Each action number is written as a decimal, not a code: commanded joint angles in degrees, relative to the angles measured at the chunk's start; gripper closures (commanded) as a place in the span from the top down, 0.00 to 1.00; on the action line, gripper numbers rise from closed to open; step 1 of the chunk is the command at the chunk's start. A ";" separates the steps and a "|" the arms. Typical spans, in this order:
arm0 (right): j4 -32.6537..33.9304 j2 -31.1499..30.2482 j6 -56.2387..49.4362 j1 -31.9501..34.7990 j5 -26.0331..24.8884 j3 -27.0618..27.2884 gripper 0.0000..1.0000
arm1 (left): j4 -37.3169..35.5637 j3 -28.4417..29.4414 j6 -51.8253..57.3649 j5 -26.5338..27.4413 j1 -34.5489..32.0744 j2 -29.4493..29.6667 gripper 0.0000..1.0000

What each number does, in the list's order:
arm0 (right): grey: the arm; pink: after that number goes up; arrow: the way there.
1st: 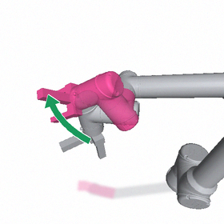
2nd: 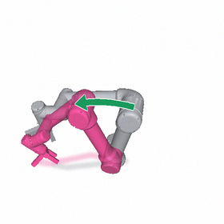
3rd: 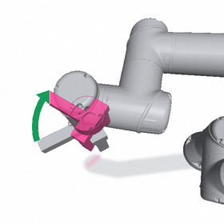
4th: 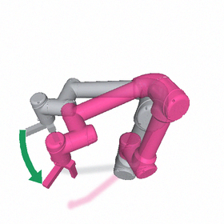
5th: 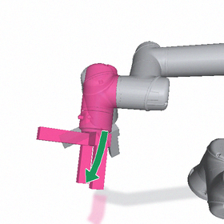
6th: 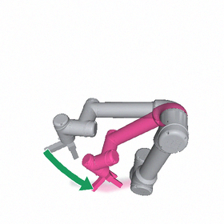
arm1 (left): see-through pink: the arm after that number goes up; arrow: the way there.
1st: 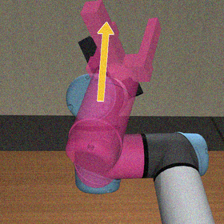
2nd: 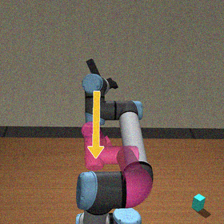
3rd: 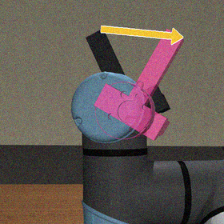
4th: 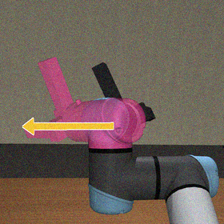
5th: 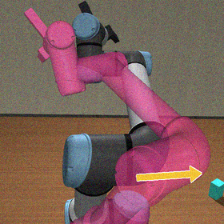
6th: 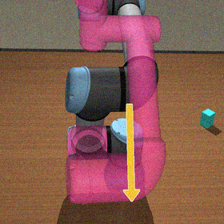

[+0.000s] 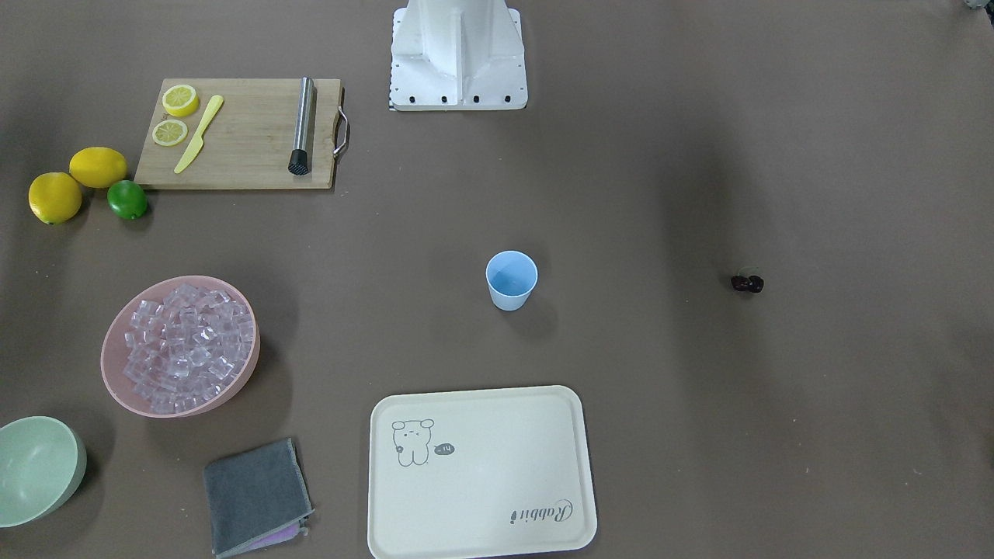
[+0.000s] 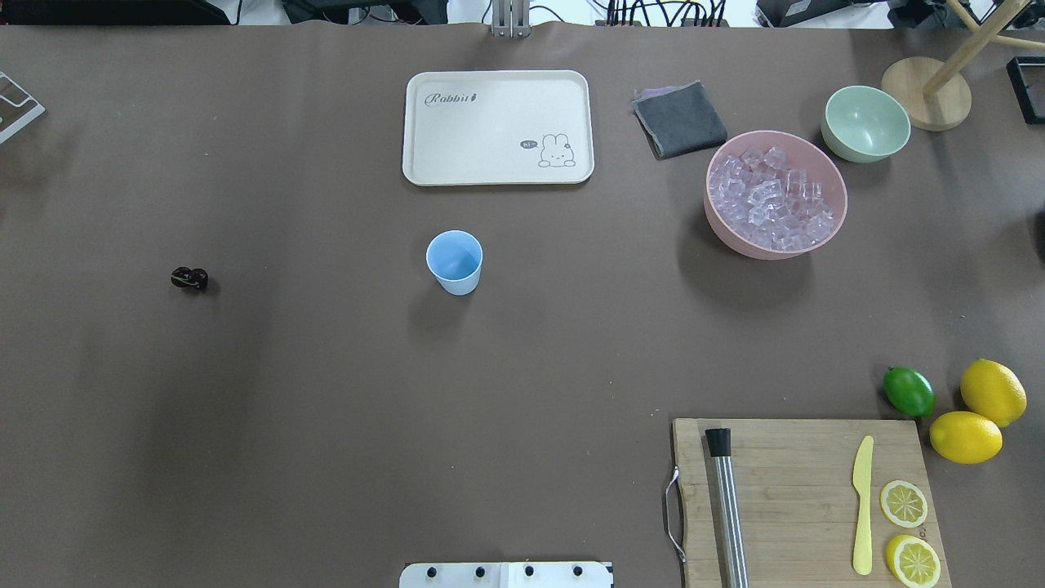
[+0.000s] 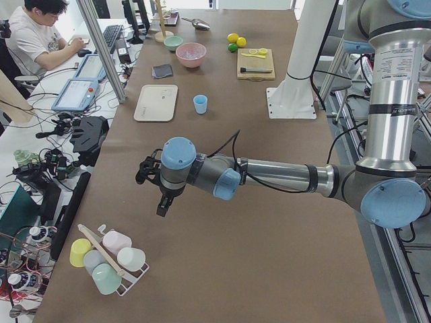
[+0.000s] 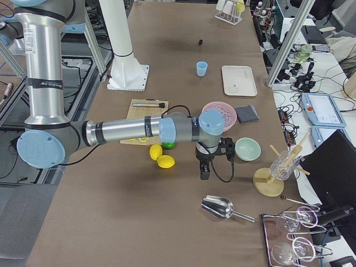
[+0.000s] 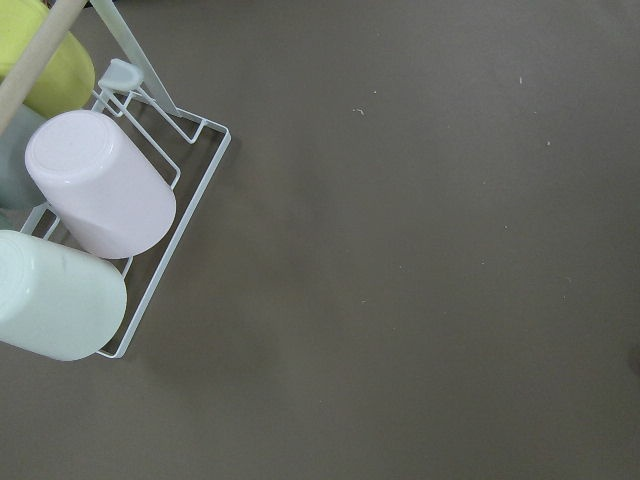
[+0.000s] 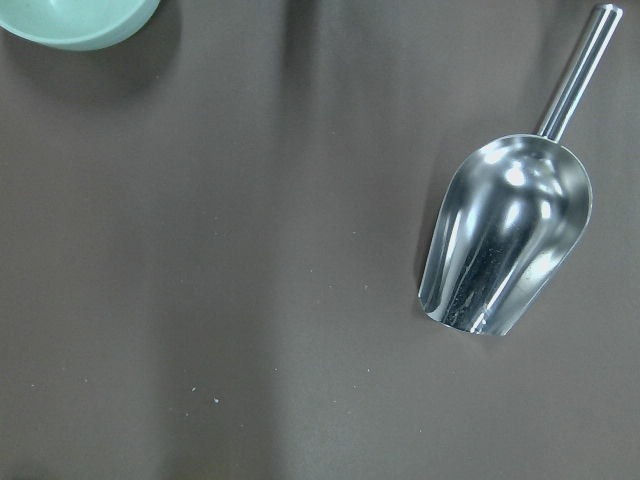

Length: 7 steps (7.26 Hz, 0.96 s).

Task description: Put ice and cherries in cup

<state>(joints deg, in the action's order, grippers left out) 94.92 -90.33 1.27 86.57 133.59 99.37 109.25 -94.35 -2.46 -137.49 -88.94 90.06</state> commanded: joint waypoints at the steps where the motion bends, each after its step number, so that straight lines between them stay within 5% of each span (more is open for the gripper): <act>1: 0.00 0.24 0.05 0.17 0.62 0.12 0.99 | -0.09 0.39 -0.09 -0.15 0.00 0.63 0.98; 5: -0.09 2.34 0.66 0.18 1.32 2.14 0.99 | -1.94 1.54 -0.09 0.11 0.44 3.10 0.98; 7: -0.17 9.69 4.75 -1.48 5.43 2.76 0.99 | -1.94 1.63 0.00 0.29 0.44 3.10 0.98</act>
<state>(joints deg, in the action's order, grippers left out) 94.82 -85.38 2.93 86.33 136.26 101.86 107.39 -92.76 -2.49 -137.24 -88.52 93.10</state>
